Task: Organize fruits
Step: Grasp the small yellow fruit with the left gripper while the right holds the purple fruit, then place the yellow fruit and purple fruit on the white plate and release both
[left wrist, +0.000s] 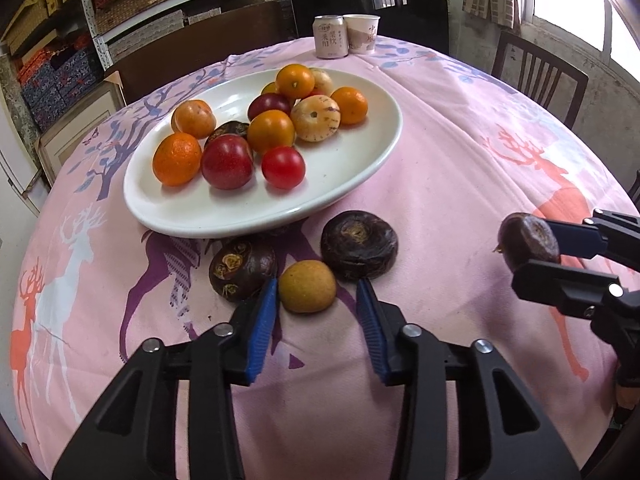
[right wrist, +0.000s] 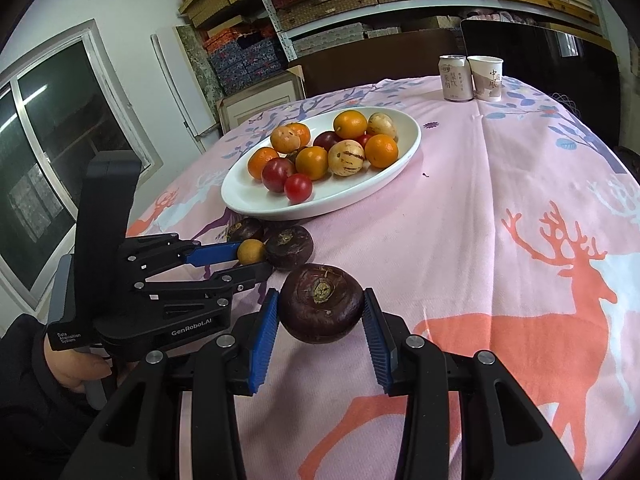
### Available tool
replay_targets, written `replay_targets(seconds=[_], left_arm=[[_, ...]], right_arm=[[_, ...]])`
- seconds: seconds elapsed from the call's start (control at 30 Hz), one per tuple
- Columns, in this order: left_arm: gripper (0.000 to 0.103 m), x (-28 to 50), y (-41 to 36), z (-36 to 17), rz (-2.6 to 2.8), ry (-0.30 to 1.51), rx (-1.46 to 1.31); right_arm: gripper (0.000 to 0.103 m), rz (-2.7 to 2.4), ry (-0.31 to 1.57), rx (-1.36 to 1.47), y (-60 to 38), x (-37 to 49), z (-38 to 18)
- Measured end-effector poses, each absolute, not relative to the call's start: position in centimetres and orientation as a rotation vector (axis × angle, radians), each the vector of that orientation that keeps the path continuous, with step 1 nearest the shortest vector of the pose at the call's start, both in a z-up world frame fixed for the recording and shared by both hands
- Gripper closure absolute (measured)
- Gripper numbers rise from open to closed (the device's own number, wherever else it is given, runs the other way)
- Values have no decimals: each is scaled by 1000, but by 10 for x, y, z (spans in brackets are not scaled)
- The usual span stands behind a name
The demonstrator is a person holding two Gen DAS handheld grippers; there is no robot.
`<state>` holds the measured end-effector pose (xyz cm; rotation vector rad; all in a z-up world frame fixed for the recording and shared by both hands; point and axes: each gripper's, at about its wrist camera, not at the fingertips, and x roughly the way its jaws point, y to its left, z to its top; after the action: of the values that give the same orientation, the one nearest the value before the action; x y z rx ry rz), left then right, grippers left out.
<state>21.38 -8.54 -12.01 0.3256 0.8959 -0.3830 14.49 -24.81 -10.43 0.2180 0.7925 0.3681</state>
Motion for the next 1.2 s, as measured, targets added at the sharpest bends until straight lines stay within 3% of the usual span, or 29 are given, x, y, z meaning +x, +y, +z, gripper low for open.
replay_targets(seconds=[0.3,0.33,0.87,1.2], left_arm=[[67,213,-86,-122,-371,892,348],[74,213,-86,-122,-364,889,351],[75,177,-25,-78,-260,760,206],[74,211,-23,-35,-231,660,176]], right_arm=[[61,369,795,224,-248,146,-105],[61,369,794,225,-248,146,-105],[61,341,813,234,-251,150,-100],[61,337,702,147,-252,189,-34]])
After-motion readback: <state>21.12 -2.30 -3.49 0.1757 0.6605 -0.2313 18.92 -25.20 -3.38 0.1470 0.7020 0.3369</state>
